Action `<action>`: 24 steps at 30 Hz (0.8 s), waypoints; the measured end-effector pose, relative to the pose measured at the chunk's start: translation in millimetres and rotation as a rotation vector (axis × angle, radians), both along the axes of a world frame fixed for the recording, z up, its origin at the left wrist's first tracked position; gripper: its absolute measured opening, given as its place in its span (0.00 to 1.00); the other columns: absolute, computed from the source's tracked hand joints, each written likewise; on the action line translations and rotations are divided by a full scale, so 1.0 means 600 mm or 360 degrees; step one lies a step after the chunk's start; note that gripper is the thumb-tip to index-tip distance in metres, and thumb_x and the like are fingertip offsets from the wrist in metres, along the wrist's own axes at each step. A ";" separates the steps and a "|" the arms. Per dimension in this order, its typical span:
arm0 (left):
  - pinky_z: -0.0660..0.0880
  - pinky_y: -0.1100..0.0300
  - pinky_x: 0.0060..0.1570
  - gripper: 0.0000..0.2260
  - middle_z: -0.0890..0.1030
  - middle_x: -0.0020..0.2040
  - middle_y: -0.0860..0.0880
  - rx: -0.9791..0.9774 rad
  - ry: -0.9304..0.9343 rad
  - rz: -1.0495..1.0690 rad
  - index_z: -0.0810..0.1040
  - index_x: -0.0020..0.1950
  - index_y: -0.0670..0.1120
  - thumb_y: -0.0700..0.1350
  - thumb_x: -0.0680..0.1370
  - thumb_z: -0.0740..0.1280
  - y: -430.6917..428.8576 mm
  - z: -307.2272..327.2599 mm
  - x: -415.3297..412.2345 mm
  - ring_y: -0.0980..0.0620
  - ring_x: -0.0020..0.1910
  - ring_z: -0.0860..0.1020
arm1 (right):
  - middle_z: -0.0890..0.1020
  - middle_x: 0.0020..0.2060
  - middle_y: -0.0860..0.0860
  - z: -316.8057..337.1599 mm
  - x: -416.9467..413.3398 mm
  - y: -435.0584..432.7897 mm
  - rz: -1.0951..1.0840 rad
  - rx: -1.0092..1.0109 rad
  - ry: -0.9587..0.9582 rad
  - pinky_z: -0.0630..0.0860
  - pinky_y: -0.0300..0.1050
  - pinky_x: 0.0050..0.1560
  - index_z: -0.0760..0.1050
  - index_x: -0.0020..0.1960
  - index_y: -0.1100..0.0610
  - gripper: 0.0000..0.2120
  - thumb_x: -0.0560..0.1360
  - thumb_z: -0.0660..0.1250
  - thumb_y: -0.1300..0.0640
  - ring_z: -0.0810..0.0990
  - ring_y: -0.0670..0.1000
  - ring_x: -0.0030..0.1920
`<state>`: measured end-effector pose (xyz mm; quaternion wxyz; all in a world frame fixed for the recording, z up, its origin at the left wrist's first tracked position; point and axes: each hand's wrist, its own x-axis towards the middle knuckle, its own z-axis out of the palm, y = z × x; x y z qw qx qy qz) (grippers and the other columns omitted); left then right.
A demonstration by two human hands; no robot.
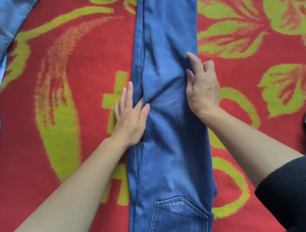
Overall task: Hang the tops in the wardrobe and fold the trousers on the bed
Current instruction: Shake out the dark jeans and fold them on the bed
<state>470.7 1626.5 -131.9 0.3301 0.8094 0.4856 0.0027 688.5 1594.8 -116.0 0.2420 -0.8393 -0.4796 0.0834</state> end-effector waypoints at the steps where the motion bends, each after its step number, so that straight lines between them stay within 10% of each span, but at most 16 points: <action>1: 0.41 0.45 0.75 0.24 0.40 0.80 0.48 -0.0001 0.0039 0.0105 0.60 0.78 0.55 0.58 0.82 0.48 -0.010 0.000 -0.008 0.49 0.79 0.39 | 0.74 0.52 0.58 -0.006 -0.005 -0.002 0.0066 -0.0036 -0.0133 0.71 0.53 0.44 0.69 0.73 0.49 0.24 0.78 0.62 0.60 0.75 0.60 0.47; 7: 0.42 0.42 0.74 0.26 0.42 0.80 0.41 0.0118 0.0422 0.0159 0.48 0.80 0.56 0.58 0.83 0.49 0.000 -0.016 -0.022 0.44 0.79 0.41 | 0.61 0.75 0.65 -0.031 -0.035 -0.010 0.0307 -0.0532 -0.0447 0.60 0.62 0.71 0.65 0.76 0.56 0.30 0.74 0.58 0.64 0.60 0.66 0.75; 13: 0.43 0.36 0.74 0.29 0.44 0.80 0.39 0.0506 0.0565 0.0248 0.49 0.80 0.53 0.61 0.81 0.48 0.175 -0.038 -0.009 0.41 0.79 0.44 | 0.55 0.79 0.57 -0.059 -0.029 -0.009 0.0721 -0.0654 -0.0435 0.47 0.60 0.78 0.58 0.79 0.50 0.27 0.81 0.51 0.48 0.52 0.59 0.79; 17: 0.41 0.33 0.72 0.31 0.39 0.79 0.40 0.0484 0.0684 0.0183 0.41 0.80 0.56 0.66 0.80 0.44 0.218 -0.078 0.005 0.42 0.78 0.39 | 0.66 0.75 0.58 -0.058 -0.048 0.015 0.0549 -0.0450 -0.0479 0.54 0.64 0.74 0.66 0.76 0.53 0.26 0.81 0.53 0.44 0.64 0.61 0.75; 21: 0.40 0.32 0.71 0.33 0.37 0.79 0.40 0.0388 0.0687 0.0138 0.39 0.79 0.56 0.68 0.79 0.44 0.225 -0.083 0.001 0.42 0.78 0.37 | 0.78 0.55 0.58 -0.031 -0.080 0.135 0.0383 -0.0404 -0.0288 0.70 0.53 0.45 0.62 0.77 0.58 0.35 0.79 0.55 0.36 0.78 0.61 0.52; 24: 0.38 0.32 0.70 0.33 0.33 0.78 0.41 0.0256 0.0729 0.0108 0.35 0.78 0.57 0.68 0.78 0.44 0.237 -0.077 0.005 0.43 0.77 0.34 | 0.78 0.58 0.58 -0.035 -0.093 0.211 0.0354 -0.0610 -0.0082 0.71 0.53 0.45 0.51 0.79 0.62 0.29 0.83 0.53 0.50 0.80 0.62 0.55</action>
